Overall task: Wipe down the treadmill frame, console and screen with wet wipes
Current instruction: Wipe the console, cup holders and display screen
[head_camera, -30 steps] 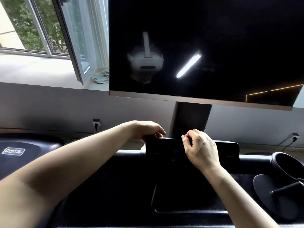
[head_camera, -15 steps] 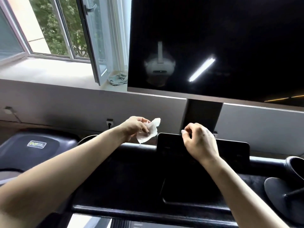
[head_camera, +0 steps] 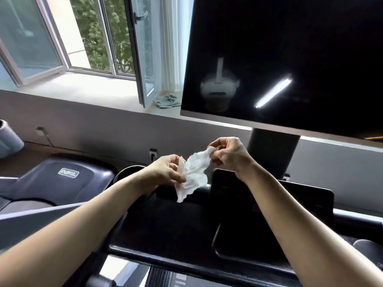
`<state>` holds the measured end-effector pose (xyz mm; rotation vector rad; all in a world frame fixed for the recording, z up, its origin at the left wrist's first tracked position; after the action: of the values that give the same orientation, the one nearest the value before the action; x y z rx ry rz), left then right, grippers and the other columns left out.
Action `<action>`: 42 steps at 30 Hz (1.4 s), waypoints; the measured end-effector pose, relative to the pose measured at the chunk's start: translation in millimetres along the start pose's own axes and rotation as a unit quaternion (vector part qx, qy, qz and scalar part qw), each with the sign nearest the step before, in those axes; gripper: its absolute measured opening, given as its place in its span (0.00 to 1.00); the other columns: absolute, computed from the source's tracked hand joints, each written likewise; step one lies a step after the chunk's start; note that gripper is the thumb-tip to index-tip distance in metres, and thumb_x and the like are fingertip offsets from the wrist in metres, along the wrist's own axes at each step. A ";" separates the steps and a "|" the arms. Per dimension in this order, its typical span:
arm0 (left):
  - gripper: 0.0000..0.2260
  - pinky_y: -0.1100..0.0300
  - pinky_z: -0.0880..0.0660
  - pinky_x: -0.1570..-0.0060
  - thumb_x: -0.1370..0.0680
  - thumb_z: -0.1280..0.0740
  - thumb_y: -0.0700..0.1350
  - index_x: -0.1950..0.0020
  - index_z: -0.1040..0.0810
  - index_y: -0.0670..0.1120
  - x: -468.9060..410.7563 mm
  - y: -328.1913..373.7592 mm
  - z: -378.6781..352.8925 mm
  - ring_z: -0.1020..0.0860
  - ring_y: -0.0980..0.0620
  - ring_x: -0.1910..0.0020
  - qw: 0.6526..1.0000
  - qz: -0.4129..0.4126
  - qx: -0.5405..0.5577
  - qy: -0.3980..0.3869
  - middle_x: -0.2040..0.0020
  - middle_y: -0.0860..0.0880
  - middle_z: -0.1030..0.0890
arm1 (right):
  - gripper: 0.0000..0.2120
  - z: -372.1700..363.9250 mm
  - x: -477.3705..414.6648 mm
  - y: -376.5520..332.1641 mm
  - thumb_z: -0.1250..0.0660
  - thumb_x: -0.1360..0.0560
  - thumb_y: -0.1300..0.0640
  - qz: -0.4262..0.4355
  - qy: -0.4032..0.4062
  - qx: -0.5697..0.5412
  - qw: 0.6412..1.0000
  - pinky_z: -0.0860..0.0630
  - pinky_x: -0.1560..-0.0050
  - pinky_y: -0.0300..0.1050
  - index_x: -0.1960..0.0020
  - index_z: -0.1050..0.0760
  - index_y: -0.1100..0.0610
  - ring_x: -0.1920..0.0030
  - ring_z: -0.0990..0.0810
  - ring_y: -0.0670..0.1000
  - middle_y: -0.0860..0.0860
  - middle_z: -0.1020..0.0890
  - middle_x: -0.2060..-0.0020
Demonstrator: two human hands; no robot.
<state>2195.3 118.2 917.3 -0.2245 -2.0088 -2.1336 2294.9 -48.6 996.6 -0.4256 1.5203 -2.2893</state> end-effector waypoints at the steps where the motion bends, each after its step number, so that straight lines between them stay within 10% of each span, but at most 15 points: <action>1: 0.20 0.58 0.21 0.61 0.35 0.23 0.33 0.47 0.25 0.42 3.1 -7.1 4.0 0.23 0.44 0.56 1.000 0.008 -0.006 0.003 0.53 0.41 0.23 | 0.10 -1.1 -5.9 1.1 0.35 0.29 0.77 -0.004 -0.001 0.006 1.000 0.25 0.70 0.40 0.53 0.19 0.68 0.72 0.23 0.48 0.58 0.19 0.67; 6: 0.22 0.50 0.22 0.59 0.38 0.25 0.39 0.47 0.27 0.45 9.3 -27.5 -2.7 0.19 0.50 0.60 0.976 0.017 -0.215 0.041 0.57 0.47 0.17 | 0.09 -20.4 -29.3 5.6 0.32 0.28 0.65 0.040 0.001 0.218 0.975 0.21 0.57 0.41 0.58 0.15 0.56 0.61 0.18 0.48 0.51 0.15 0.62; 11: 0.24 0.52 0.24 0.43 0.29 0.29 0.53 0.34 0.26 0.49 6.2 8.7 -13.9 0.22 0.49 0.45 0.822 -0.211 -0.509 0.146 0.44 0.50 0.24 | 0.07 -41.6 -33.3 22.3 0.32 0.26 0.58 0.032 -0.061 0.356 0.932 0.19 0.47 0.46 0.53 0.15 0.52 0.50 0.17 0.53 0.51 0.14 0.54; 17: 0.19 0.47 0.24 0.47 0.23 0.37 0.56 0.41 0.22 0.43 -28.3 -28.2 -78.0 0.19 0.40 0.48 0.724 -0.295 -0.624 -0.009 0.48 0.44 0.18 | 0.17 -26.6 -27.9 28.0 0.39 0.21 0.56 0.042 -0.042 0.385 0.921 0.25 0.37 0.49 0.33 0.24 0.51 0.37 0.21 0.56 0.52 0.18 0.40; 22: 0.26 0.48 0.24 0.47 0.19 0.38 0.61 0.30 0.31 0.42 -64.1 -36.8 -75.9 0.20 0.40 0.44 0.723 -0.176 -0.659 -0.110 0.43 0.43 0.19 | 0.13 6.4 -2.4 37.2 0.41 0.17 0.47 0.063 0.015 0.407 0.911 0.24 0.48 0.48 0.44 0.21 0.52 0.46 0.19 0.56 0.51 0.16 0.50; 26: 0.27 0.49 0.20 0.48 0.24 0.35 0.69 0.41 0.24 0.47 -87.7 -50.0 -72.1 0.18 0.42 0.50 0.729 -0.046 -0.651 -0.206 0.50 0.47 0.17 | 0.18 6.2 -0.1 50.9 0.45 0.16 0.45 0.051 0.017 0.403 0.913 0.30 0.57 0.47 0.56 0.25 0.53 0.52 0.19 0.56 0.49 0.18 0.58; 33: 0.35 0.48 0.22 0.53 0.28 0.42 0.73 0.35 0.34 0.46 -80.6 -51.9 -77.8 0.20 0.39 0.54 0.750 -0.155 -0.620 -0.170 0.52 0.45 0.18 | 0.20 3.9 2.8 52.3 0.49 0.15 0.44 0.051 0.039 0.455 0.888 0.34 0.57 0.46 0.52 0.23 0.52 0.49 0.18 0.56 0.49 0.16 0.54; 42: 0.29 0.52 0.23 0.51 0.31 0.33 0.73 0.51 0.19 0.48 -97.8 -61.6 -67.5 0.19 0.45 0.54 0.750 0.071 -0.605 -0.260 0.58 0.50 0.17 | 0.20 2.5 3.2 50.6 0.49 0.15 0.44 0.054 0.061 0.470 0.879 0.36 0.58 0.47 0.55 0.25 0.53 0.49 0.19 0.56 0.49 0.16 0.55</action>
<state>2276.4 58.3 829.2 -1.1847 -0.3150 -3.0999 2299.6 -70.1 950.9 0.0830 0.3042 -2.6390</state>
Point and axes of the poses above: each hand's wrist, its own x-axis away from the middle knuckle, its own z-axis out of the back of the hand, y = z × x, the point moved 9 cm from there along -x, towards the middle knuckle
